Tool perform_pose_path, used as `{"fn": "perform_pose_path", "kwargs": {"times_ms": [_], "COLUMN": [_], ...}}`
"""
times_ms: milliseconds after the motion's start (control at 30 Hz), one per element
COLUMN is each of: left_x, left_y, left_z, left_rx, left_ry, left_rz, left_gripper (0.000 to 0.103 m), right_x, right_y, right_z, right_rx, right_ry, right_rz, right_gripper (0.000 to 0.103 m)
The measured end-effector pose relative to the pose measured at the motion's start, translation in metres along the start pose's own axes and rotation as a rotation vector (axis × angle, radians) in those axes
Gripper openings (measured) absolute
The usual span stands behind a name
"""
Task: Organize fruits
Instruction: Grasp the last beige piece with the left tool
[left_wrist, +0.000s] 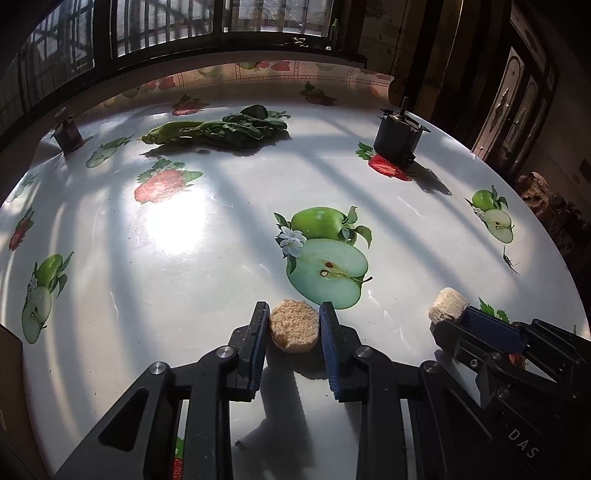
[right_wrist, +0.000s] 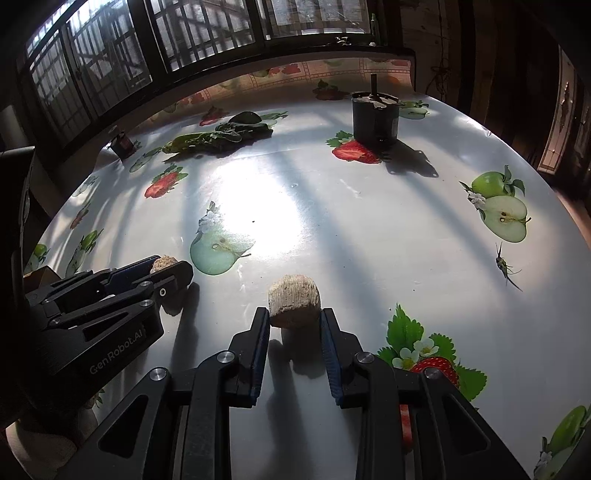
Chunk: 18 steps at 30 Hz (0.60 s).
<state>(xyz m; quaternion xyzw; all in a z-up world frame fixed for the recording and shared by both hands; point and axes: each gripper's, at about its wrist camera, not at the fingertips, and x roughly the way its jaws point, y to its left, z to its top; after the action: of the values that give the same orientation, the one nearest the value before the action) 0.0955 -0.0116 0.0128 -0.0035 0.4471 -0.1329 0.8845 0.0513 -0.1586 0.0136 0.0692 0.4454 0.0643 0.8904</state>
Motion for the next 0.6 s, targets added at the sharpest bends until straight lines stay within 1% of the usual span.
{"fn": "perform_pose_path", "kwargs": {"times_ms": [100, 233, 367, 467, 600], "left_x": [-0.010, -0.022, -0.033, -0.032, -0.022], "left_y": [0.003, 0.006, 0.006, 0.007, 0.008], "left_z": [0.001, 0.001, -0.001, -0.003, -0.008], "left_rx": [-0.020, -0.037, -0.039, -0.047, -0.055], "left_ry": [-0.041, -0.074, -0.095, -0.088, -0.053], "left_rz": [0.022, 0.024, 0.027, 0.033, 0.024], "left_gripper": [0.026, 0.026, 0.026, 0.026, 0.026], "right_x": [-0.007, -0.013, -0.012, -0.006, -0.003], "right_y": [-0.002, 0.000, 0.000, 0.002, 0.002], "right_z": [0.002, 0.005, 0.006, 0.006, 0.005], "right_rx": [0.008, 0.009, -0.004, -0.041, -0.048], "right_ry": [-0.033, -0.067, -0.068, -0.049, -0.037], "right_rz": [0.004, 0.026, 0.028, 0.018, 0.005], "right_gripper": [0.029, 0.028, 0.026, 0.027, 0.046]}}
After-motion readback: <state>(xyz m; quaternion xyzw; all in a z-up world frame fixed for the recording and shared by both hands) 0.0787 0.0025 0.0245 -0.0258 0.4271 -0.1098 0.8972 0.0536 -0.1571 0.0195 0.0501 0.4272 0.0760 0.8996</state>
